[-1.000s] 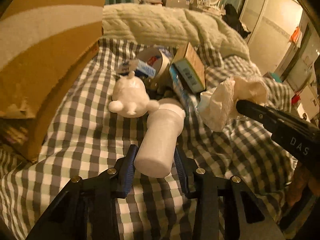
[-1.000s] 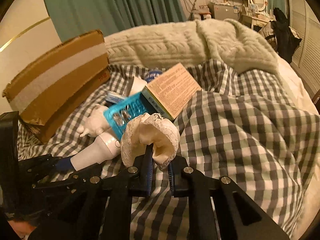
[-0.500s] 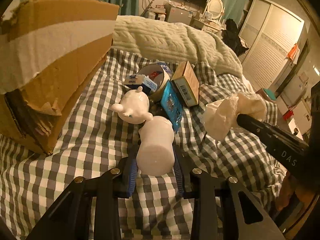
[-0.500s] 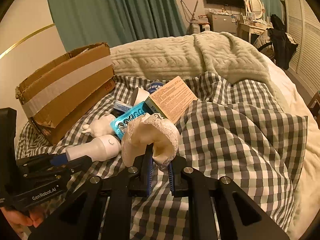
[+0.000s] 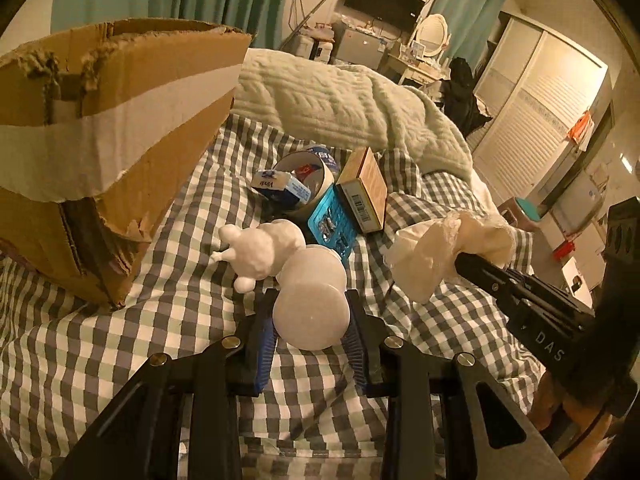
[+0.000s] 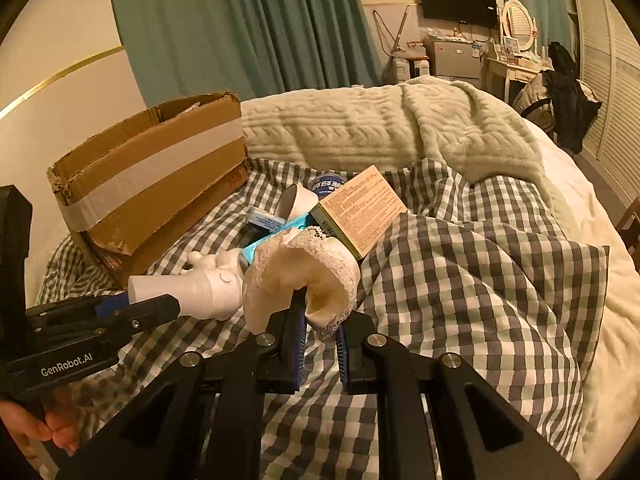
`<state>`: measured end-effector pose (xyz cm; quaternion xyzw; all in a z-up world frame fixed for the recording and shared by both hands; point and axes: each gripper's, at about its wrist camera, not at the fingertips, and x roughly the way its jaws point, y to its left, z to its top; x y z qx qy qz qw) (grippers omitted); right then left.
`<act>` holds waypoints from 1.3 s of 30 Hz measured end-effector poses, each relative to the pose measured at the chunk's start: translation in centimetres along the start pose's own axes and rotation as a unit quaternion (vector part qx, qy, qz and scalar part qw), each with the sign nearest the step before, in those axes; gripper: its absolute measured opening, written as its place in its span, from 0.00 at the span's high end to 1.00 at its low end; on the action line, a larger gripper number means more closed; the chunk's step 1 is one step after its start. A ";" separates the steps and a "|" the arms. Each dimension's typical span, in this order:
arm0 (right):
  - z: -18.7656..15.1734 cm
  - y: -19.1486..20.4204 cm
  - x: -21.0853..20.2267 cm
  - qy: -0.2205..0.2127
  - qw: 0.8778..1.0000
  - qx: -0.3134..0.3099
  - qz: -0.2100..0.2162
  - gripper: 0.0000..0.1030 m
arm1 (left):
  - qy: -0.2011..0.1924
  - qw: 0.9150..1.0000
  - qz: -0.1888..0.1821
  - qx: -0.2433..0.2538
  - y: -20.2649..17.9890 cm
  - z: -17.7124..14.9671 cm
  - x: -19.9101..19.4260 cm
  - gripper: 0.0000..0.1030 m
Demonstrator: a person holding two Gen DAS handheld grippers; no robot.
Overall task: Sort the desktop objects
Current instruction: 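Carry the lace cloth and white bottle into the cardboard box and release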
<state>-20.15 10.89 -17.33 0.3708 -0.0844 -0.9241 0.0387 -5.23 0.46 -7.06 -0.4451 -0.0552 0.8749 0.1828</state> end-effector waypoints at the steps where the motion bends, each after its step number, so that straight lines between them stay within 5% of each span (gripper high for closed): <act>1: 0.0 0.1 -0.1 -0.002 1.000 -0.001 0.000 0.88 | -0.003 1.000 0.000 0.002 -0.1 0.1 -0.2 0.69; 13: 2.1 2.4 -3.1 -0.028 0.999 -0.029 0.015 0.88 | -0.072 0.997 -0.026 -0.002 -0.3 4.2 -6.4 0.69; 22: 7.9 8.3 -6.3 -0.061 0.993 -0.091 0.043 0.88 | -0.126 0.992 -0.025 -0.015 1.6 11.1 -11.7 0.69; 30: 13.5 15.8 -5.2 -0.066 0.986 -0.140 0.061 0.88 | -0.159 0.984 0.059 -0.046 7.5 15.6 -15.5 0.69; 37: 15.1 20.6 1.3 -0.008 0.987 -0.130 0.091 0.88 | -0.128 0.981 0.127 -0.071 13.3 15.9 -14.6 0.69; 39: 15.0 21.0 2.8 0.010 0.988 -0.113 0.102 0.77 | -0.128 0.980 0.134 -0.075 14.3 15.5 -14.3 0.67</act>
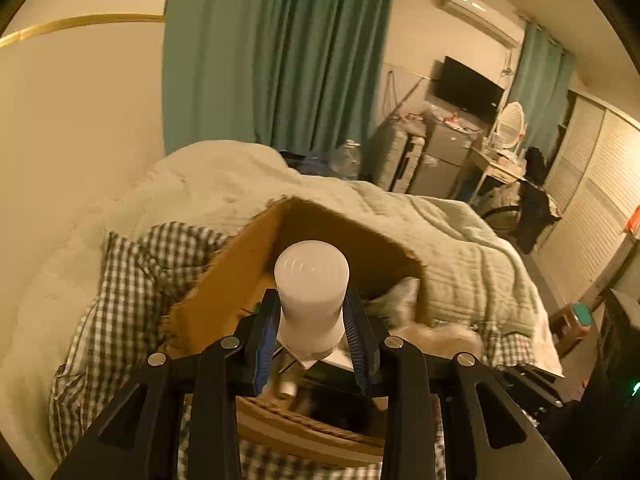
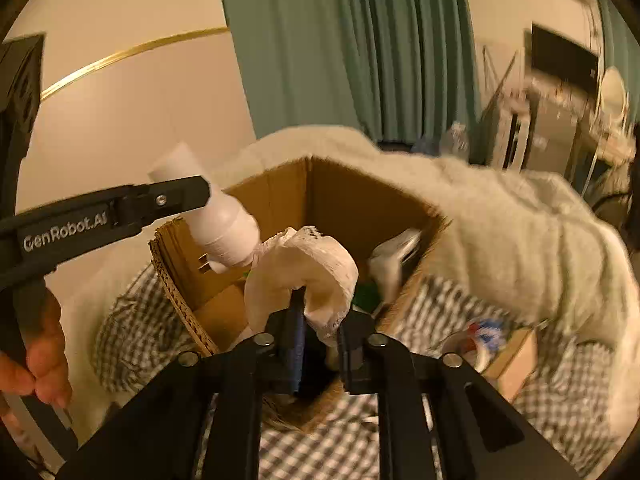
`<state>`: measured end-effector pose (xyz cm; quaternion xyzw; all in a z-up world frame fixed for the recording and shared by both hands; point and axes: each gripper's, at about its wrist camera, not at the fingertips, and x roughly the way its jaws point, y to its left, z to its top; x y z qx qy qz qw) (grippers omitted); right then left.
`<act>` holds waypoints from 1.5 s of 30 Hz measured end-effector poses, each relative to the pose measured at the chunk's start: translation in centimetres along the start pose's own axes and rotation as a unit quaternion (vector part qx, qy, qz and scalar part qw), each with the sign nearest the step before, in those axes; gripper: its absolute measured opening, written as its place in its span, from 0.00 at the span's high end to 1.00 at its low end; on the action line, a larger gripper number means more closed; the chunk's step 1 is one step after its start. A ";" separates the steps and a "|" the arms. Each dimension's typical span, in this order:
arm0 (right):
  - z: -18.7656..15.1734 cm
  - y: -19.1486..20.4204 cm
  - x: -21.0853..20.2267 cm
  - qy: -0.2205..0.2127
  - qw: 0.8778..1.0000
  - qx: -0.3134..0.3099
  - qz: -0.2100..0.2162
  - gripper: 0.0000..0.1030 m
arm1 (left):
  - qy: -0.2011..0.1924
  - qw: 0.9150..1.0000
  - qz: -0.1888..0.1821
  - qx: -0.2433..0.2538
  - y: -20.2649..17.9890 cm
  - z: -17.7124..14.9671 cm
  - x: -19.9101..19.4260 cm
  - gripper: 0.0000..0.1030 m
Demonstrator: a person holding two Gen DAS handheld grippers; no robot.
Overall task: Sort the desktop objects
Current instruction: 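Carry the lace cloth and white bottle into the cardboard box and release, then move both tools back over the remaining pile on the bed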
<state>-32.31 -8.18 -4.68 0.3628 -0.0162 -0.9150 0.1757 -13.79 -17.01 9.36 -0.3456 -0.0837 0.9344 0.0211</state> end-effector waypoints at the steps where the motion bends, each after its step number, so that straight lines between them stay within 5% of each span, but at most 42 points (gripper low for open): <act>1: -0.1 -0.1 0.3 0.002 1.000 0.007 0.007 0.66 | 0.004 1.000 0.001 0.000 0.3 -0.2 0.2 0.63; 4: -0.2 -0.6 -0.1 -0.002 1.000 0.014 0.006 0.51 | 0.017 1.000 0.010 -0.003 0.6 -0.8 0.4 0.17; 5: -0.3 -0.9 -0.7 -0.007 1.000 0.013 0.000 0.51 | 0.010 1.000 0.018 -0.008 0.7 -1.0 0.1 0.15; 11: -1.2 -4.5 -5.4 -0.029 0.999 0.025 -0.035 0.48 | 0.010 1.000 0.004 -0.003 -1.5 -2.3 -2.2 0.14; 17: -3.5 -10.1 -11.3 -0.051 0.992 0.055 -0.098 0.45 | 0.010 0.997 -0.064 0.049 -8.5 -5.3 -4.1 0.09; 22: -7.0 -14.3 -14.2 -0.047 0.987 0.065 -0.142 0.44 | 0.053 0.988 -0.130 0.071 -14.4 -9.4 -2.4 0.09; 34: -14.7 -18.5 -10.6 0.005 0.988 0.123 -0.096 0.44 | 0.145 0.981 -0.021 0.125 -16.8 -21.0 7.8 0.09; 39: -16.1 -17.6 -7.7 0.025 0.988 0.128 -0.080 0.45 | 0.174 0.978 0.000 0.113 -15.8 -22.0 10.5 0.09; 45: -17.5 -16.8 -4.1 0.050 0.987 0.140 -0.064 0.45 | 0.161 0.978 0.021 0.131 -16.2 -21.5 12.4 0.09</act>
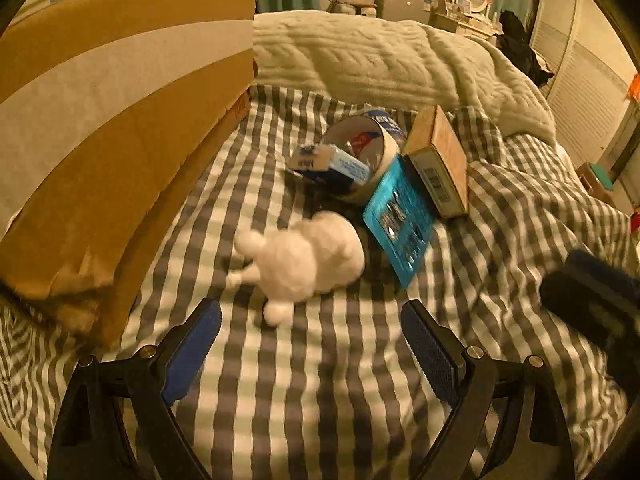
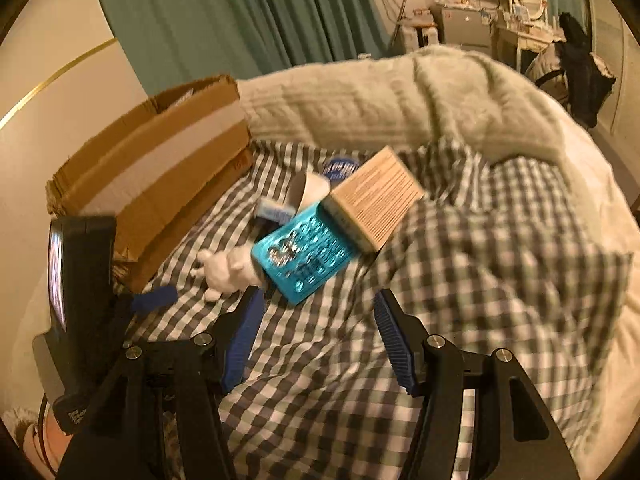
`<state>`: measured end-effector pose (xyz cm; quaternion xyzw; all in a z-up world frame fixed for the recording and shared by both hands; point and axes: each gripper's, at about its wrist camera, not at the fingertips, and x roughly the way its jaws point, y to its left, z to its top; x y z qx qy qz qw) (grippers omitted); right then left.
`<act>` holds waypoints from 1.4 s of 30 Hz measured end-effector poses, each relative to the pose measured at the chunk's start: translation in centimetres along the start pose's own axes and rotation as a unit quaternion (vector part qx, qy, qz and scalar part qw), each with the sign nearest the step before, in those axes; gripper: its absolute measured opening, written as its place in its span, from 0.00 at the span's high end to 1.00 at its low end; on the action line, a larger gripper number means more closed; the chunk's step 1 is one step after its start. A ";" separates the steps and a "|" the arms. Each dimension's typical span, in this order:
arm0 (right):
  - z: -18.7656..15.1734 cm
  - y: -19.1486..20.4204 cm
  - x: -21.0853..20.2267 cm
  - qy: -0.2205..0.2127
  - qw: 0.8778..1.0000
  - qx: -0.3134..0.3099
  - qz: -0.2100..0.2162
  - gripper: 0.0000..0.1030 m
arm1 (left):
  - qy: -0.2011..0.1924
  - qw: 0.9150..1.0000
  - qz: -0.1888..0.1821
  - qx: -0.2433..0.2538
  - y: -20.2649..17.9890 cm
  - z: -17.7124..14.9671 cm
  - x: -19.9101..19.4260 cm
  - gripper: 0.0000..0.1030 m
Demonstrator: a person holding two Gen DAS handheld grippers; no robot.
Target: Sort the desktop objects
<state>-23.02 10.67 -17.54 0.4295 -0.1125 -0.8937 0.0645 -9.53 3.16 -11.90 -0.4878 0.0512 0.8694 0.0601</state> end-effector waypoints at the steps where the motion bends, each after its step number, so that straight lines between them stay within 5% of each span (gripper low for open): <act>1: -0.1 0.1 0.3 0.003 1.000 0.000 0.000 0.45 | 0.005 1.000 0.000 -0.001 0.1 0.2 0.5 0.09; 7: -0.7 -0.2 1.4 0.003 1.000 0.019 -0.005 0.45 | 0.035 0.998 -0.037 -0.039 0.9 0.9 3.6 0.09; 9: -1.1 -0.4 1.8 0.009 1.000 0.025 -0.007 0.45 | 0.023 0.997 -0.054 -0.056 1.7 0.7 3.3 0.16; 11: -1.3 -0.6 2.2 0.015 0.999 0.032 -0.006 0.45 | 0.017 0.995 -0.068 -0.070 2.4 0.6 2.9 0.36; 13: -1.5 -0.7 2.5 0.021 0.999 0.034 -0.007 0.45 | 0.014 0.993 -0.088 -0.081 3.0 0.5 2.7 0.38; 17: -1.7 -0.4 2.7 0.024 0.999 0.028 -0.012 0.45 | 0.005 0.993 -0.074 -0.089 3.6 0.2 2.2 0.59; 24: -1.5 0.9 4.5 0.038 0.999 -0.012 -0.029 0.45 | -0.005 0.992 -0.079 -0.097 4.2 0.8 2.3 0.57; 38: 1.2 3.8 11.2 0.091 0.990 -0.094 -0.059 0.45 | -0.016 0.993 -0.075 -0.088 4.4 1.7 2.4 0.39; 42: 1.2 1.5 10.3 0.072 0.993 -0.036 -0.081 0.59 | -0.014 0.993 -0.078 -0.088 4.2 1.6 2.2 0.29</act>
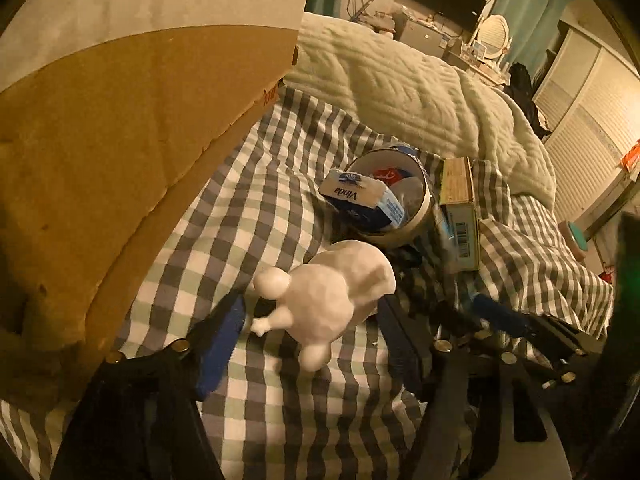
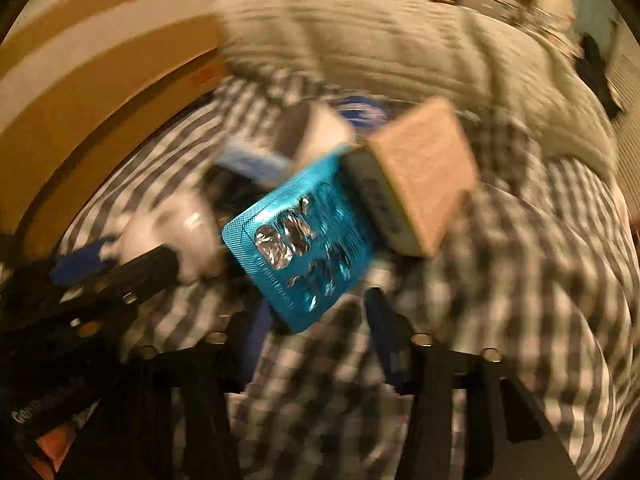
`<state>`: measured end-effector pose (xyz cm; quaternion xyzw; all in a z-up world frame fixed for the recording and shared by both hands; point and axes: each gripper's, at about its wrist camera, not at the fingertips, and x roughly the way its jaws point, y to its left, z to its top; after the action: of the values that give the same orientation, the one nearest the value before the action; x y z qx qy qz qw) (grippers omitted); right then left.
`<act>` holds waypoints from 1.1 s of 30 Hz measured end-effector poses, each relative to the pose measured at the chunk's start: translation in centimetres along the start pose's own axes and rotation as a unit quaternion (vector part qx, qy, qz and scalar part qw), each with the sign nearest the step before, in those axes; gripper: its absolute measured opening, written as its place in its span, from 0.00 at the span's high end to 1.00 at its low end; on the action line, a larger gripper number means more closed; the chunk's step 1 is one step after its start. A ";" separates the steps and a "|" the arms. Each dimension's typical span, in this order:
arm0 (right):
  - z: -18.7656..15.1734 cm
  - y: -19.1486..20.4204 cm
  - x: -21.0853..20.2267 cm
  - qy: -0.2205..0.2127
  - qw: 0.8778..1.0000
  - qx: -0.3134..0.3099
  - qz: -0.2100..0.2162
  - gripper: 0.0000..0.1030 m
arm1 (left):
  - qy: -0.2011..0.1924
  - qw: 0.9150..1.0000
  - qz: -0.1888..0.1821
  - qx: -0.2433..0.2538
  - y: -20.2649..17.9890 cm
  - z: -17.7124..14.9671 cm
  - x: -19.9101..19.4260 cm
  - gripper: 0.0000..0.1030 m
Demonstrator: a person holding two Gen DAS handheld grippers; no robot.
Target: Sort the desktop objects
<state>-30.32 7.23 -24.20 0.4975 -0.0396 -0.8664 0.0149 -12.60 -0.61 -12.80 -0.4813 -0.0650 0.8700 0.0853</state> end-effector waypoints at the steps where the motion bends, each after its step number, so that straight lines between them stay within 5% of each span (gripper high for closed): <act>1: -0.1 -0.7 -0.4 -0.006 1.000 0.014 0.003 0.59 | 0.001 1.000 0.000 -0.002 -0.1 0.0 0.0 0.24; 5: 0.1 -3.3 -1.5 -0.021 0.998 0.059 0.016 0.62 | 0.010 1.000 -0.002 -0.015 -0.9 0.3 0.6 0.14; 18: 2.2 -4.1 -0.3 -0.033 0.997 0.055 0.049 0.84 | -0.001 0.999 0.007 -0.034 -1.2 0.5 1.8 0.14; 21: 1.5 -4.4 -1.8 -0.048 0.996 0.055 0.057 0.85 | -0.003 0.999 0.001 -0.035 -1.1 0.4 1.7 0.27; 33: 0.9 -4.2 -3.7 -0.073 0.995 0.035 0.061 0.87 | 0.004 0.999 -0.035 -0.010 -2.0 0.1 1.0 0.28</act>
<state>-29.18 11.72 -20.88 0.4297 -0.1009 -0.8960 0.0474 -13.07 1.51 -13.19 -0.4834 -0.0901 0.8636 0.1113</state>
